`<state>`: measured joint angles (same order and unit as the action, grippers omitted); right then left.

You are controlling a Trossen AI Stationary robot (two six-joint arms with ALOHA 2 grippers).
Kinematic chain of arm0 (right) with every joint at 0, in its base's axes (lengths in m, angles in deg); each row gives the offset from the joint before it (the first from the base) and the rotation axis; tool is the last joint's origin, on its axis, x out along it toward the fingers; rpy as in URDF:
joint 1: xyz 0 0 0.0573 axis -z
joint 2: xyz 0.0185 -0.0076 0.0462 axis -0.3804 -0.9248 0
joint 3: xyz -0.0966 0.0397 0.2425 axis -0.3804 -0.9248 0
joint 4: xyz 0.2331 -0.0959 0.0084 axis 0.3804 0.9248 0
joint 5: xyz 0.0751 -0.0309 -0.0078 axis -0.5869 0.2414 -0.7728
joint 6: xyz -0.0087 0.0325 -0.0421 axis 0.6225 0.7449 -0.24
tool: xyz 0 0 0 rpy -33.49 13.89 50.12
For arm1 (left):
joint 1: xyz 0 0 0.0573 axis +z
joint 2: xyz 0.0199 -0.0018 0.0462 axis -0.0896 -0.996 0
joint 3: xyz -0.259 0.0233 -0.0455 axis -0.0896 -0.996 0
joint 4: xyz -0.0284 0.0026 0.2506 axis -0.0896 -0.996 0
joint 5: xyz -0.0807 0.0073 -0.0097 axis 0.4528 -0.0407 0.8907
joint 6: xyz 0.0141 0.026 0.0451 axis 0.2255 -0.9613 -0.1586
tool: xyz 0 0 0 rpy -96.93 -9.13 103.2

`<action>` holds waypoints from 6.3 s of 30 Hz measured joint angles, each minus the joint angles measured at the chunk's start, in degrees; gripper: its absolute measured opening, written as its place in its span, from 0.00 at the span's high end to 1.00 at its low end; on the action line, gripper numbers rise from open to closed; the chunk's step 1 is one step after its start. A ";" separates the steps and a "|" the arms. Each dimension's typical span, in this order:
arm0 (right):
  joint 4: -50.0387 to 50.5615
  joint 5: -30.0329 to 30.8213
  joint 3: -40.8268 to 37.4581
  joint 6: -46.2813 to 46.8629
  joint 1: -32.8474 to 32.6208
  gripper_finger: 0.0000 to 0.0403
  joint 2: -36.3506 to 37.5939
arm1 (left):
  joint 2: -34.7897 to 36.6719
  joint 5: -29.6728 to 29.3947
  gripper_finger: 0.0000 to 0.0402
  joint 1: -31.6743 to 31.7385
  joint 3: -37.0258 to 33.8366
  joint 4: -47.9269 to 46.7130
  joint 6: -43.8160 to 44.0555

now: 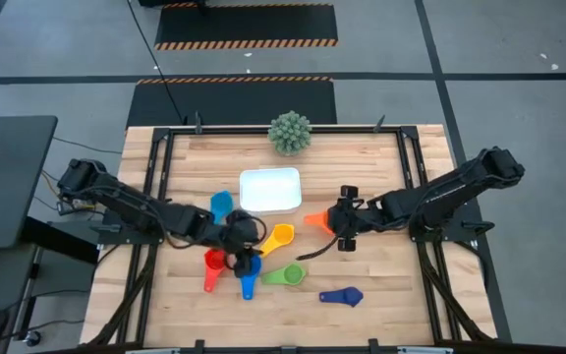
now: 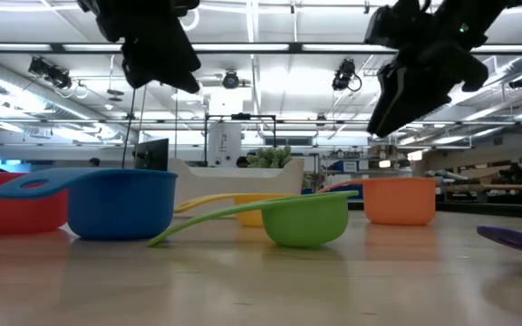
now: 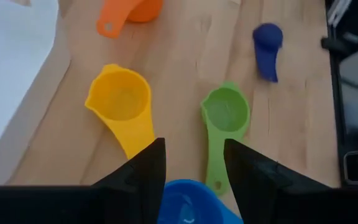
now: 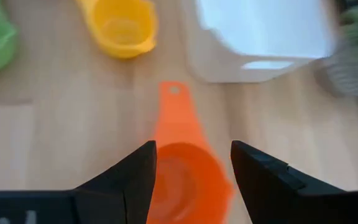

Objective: Nest measuring cups in basket
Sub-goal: Stack the blue nesting cup on the orange nesting cup

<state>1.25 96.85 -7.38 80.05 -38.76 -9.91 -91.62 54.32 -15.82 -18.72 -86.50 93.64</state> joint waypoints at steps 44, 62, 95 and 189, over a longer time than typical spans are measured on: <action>0.20 7.08 -0.38 0.59 -16.20 0.47 5.15 | -26.10 -0.21 0.64 -10.98 31.01 -32.92 38.71; -7.51 7.08 -4.79 -1.94 -15.66 0.47 5.13 | -30.71 0.08 0.65 -7.20 31.01 -36.31 33.96; -10.33 4.46 -5.27 -3.02 -15.41 0.47 5.11 | -33.87 5.03 0.65 -3.95 30.91 -35.16 28.34; -7.36 6.47 -28.11 26.22 -14.17 0.42 17.52 | -38.12 1.99 0.98 13.65 44.50 -7.05 -65.92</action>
<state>-6.11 103.33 -35.50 106.27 -52.93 7.61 -129.74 56.30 -2.17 25.78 -93.55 27.72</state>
